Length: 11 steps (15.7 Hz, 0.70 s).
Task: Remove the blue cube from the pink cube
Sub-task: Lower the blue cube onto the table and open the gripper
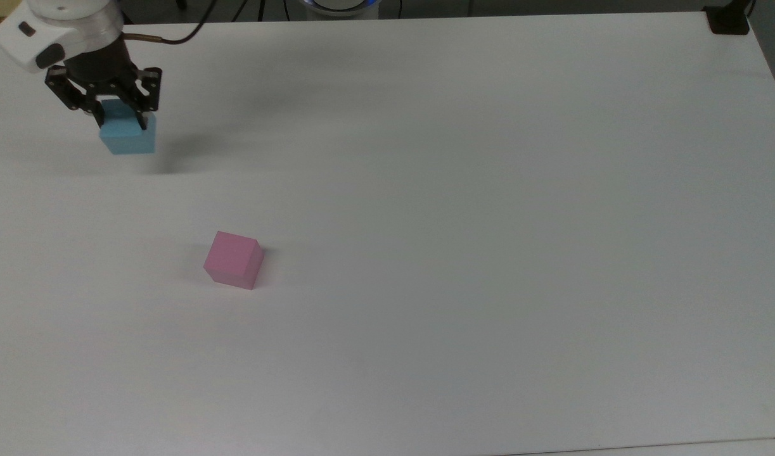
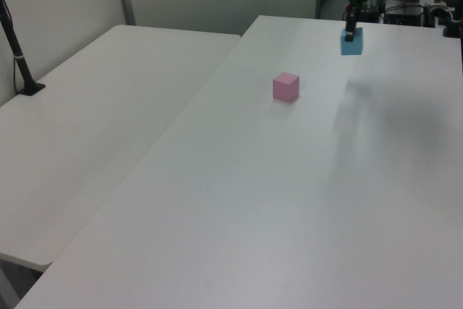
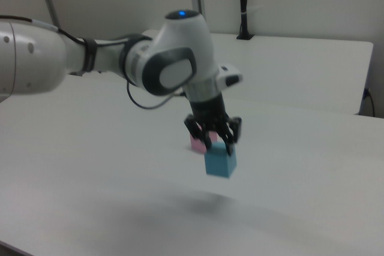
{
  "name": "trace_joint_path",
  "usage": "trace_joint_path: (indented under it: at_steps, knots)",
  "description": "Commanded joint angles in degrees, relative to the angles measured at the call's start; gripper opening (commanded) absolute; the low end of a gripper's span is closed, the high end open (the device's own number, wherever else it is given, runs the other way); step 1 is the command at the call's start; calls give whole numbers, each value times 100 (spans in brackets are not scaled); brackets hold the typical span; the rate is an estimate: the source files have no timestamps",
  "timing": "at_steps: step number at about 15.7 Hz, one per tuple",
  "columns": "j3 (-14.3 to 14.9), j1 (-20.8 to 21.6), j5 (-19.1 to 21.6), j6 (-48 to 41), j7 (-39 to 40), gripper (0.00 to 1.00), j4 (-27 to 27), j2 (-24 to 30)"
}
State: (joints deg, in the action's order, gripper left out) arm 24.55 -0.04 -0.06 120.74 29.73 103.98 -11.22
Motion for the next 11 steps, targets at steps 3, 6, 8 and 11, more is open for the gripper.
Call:
trace_joint_path:
  at_steps: [3,6,8,11]
  knots:
    - [243,-14,129,494,472,21,359,-388]
    - [243,-23,120,1020,472,21,684,-513]
    - [269,-31,120,1285,472,25,782,-618]
    - [304,-49,129,1242,507,35,799,-610]
